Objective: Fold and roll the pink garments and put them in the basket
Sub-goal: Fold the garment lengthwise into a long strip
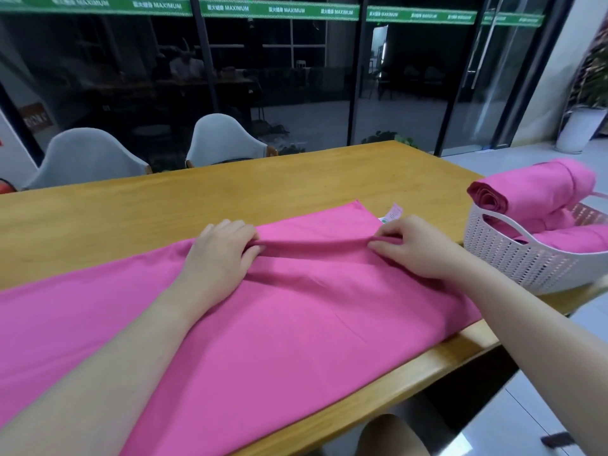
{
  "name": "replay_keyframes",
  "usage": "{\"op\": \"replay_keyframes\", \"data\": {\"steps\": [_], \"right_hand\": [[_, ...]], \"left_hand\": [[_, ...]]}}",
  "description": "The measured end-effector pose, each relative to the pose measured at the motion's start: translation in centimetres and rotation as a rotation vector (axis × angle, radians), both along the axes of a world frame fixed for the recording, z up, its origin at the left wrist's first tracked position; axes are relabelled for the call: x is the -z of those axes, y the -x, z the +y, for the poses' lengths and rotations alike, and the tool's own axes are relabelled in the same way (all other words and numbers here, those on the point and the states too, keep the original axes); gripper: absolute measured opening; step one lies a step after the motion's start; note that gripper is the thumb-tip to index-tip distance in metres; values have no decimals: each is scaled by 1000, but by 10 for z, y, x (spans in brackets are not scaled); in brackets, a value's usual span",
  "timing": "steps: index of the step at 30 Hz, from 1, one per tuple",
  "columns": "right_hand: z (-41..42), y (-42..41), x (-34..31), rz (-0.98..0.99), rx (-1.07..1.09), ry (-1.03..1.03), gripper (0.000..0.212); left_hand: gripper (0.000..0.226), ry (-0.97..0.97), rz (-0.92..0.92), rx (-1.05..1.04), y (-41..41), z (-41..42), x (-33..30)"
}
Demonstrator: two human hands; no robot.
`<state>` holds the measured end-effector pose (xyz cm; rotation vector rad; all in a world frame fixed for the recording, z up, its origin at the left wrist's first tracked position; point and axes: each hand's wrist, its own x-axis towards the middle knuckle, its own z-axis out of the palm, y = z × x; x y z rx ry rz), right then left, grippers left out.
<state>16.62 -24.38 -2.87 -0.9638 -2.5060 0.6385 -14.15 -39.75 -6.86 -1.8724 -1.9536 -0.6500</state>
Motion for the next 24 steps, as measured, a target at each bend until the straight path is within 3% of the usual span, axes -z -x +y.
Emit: {"op": "replay_keyframes", "data": {"steps": [4,9,12,15,24], "right_hand": [[23,21,-3,168,191,54,30],[67,47,4,241,342,202,38],[87,58,8,296,380,269,36],[100,67,18,329,404,231,31],[136,85,41,217,278,-5,45]], "left_hand": [[7,9,-66,-82,3,9,-3],[12,151,-349,-99,20,33,-9],[15,191,-361,-110,29,40,-6],[16,184,-386,-117,36,44,1],[13,183,-428,-76,43,47,5]]}}
